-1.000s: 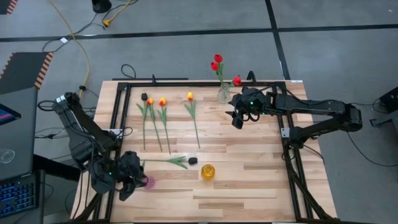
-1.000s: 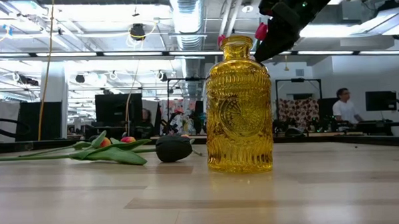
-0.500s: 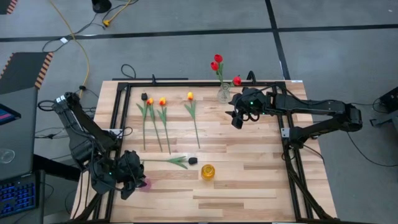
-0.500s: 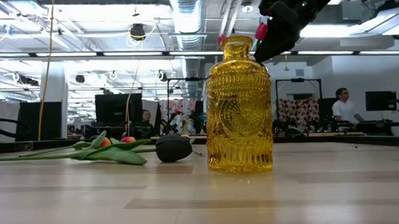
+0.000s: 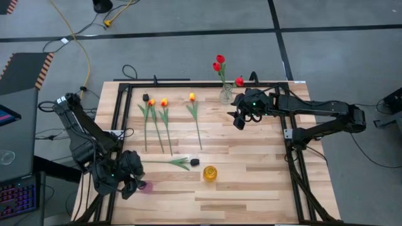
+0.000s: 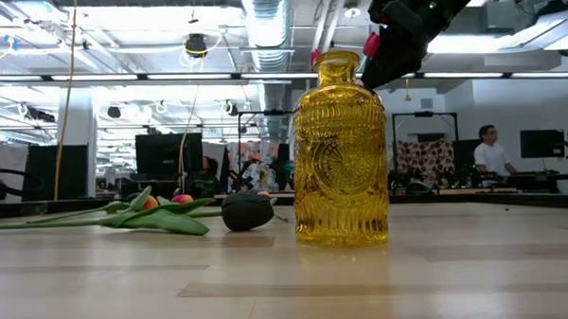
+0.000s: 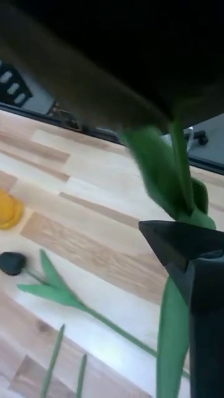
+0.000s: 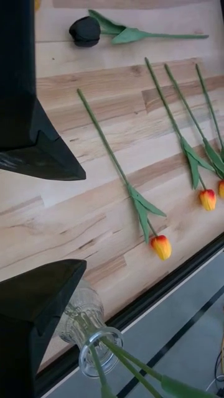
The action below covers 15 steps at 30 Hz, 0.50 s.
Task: Sort flowers into vase by color
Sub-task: Put the middle black flower into the purple vase
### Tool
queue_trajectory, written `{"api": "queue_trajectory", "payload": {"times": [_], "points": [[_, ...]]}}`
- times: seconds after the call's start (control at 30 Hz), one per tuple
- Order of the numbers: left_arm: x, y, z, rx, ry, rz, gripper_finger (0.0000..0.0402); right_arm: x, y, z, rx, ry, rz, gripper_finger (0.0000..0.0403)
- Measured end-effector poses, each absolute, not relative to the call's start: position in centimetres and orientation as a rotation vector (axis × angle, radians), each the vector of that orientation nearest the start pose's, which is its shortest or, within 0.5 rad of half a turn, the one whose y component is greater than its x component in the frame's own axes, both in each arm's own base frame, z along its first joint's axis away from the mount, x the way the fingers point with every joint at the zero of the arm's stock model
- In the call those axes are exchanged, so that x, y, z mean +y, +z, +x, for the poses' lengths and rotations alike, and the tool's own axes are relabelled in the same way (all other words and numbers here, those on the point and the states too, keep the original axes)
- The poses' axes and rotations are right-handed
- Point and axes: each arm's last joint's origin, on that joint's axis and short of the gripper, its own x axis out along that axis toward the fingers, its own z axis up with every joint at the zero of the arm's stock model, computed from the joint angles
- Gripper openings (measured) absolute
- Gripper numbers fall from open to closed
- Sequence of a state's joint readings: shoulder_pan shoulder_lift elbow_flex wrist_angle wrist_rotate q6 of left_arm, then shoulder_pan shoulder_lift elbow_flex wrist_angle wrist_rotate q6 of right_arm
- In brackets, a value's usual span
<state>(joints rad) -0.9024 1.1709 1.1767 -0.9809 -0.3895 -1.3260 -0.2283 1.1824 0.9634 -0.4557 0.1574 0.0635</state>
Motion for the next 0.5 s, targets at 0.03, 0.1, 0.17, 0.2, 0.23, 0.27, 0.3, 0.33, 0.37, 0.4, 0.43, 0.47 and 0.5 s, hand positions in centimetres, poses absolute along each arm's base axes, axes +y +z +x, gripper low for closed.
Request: {"api": "queue_trajectory", "payload": {"times": [0.03, 0.1, 0.17, 0.2, 0.23, 0.27, 0.3, 0.33, 0.37, 0.4, 0.43, 0.47, 0.5], "points": [[-16.19, 32.95, 14.14, 0.926, 0.106, -0.636, 0.0221, -6.04, 29.3, 24.0, 0.666, -0.392, 0.084, 0.0246], [-16.24, 32.94, 14.11, 0.942, 0.091, -0.632, 0.0221, -6.04, 29.3, 24.0, 0.666, -0.392, 0.084, 0.0246], [-16.29, 32.92, 14.05, 0.968, 0.07, -0.63, 0.0221, -6.04, 29.3, 24.0, 0.666, -0.392, 0.084, 0.0246], [-16.3, 32.9, 14.02, 0.977, 0.066, -0.631, 0.0222, -6.04, 29.3, 24.0, 0.666, -0.392, 0.084, 0.0246], [-16.29, 32.88, 14.0, 0.982, 0.063, -0.624, 0.0222, -6.04, 29.3, 24.0, 0.666, -0.392, 0.084, 0.0246], [-16.28, 32.85, 13.95, 0.987, 0.054, -0.602, 0.0222, -6.04, 29.3, 24.0, 0.666, -0.392, 0.084, 0.0246], [-16.3, 32.84, 13.89, 0.987, 0.042, -0.578, 0.0222, -6.04, 29.3, 24.0, 0.666, -0.392, 0.084, 0.0246], [-16.34, 32.84, 13.84, 0.985, 0.028, -0.551, 0.0222, -6.04, 29.3, 24.0, 0.667, -0.392, 0.084, 0.0246], [-16.34, 32.84, 13.84, 0.982, 0.014, -0.524, 0.0222, -6.04, 29.3, 24.0, 0.666, -0.392, 0.084, 0.0246], [-16.34, 32.84, 13.84, 0.981, 0.002, -0.499, 0.0222, -6.04, 29.3, 24.0, 0.666, -0.392, 0.084, 0.0246], [-16.34, 32.84, 13.84, 0.98, -0.009, -0.479, 0.0222, -6.04, 29.3, 24.0, 0.667, -0.392, 0.084, 0.0246], [-16.34, 32.84, 13.84, 0.979, -0.018, -0.461, 0.0222, -6.04, 29.31, 24.0, 0.666, -0.392, 0.084, 0.0246], [-16.35, 32.84, 13.82, 0.986, -0.036, -0.441, 0.0222, -6.04, 29.3, 24.0, 0.666, -0.392, 0.084, 0.0246]]}}
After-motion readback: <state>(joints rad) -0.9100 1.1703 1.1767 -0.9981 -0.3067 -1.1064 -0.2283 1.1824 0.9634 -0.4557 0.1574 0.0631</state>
